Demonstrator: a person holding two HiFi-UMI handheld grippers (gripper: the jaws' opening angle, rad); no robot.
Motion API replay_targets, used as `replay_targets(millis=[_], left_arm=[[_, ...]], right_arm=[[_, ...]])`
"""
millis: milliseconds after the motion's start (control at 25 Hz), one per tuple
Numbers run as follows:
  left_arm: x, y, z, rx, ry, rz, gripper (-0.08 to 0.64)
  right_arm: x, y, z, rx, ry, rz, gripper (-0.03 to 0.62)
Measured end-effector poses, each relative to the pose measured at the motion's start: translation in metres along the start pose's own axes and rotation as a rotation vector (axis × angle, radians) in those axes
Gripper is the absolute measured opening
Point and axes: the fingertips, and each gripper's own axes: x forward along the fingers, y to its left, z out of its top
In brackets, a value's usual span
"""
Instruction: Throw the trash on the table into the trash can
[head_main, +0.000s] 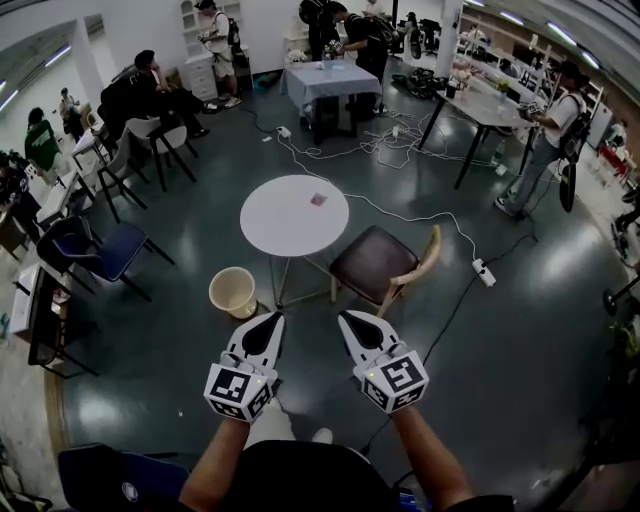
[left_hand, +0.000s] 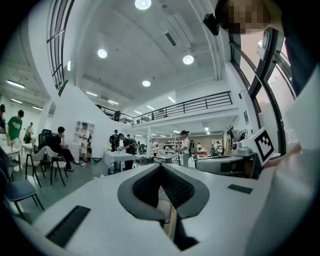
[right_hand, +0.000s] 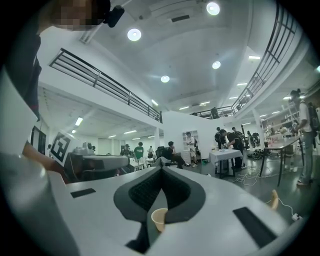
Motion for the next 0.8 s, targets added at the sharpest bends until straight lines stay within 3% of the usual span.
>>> replay_targets(millis=[680, 800], left_arm=[[0.042, 0.063, -0.007, -0.018, 0.003, -0.006, 0.014], [0.058, 0.084, -0.007, 0.022, 0.000, 0.004, 0.014]], right_arm=[[0.074, -0.031, -0.005, 0.010, 0.010, -0.008, 0.017], [0.099, -0.042, -0.006, 0.009, 0.014, -0.014, 0.017]])
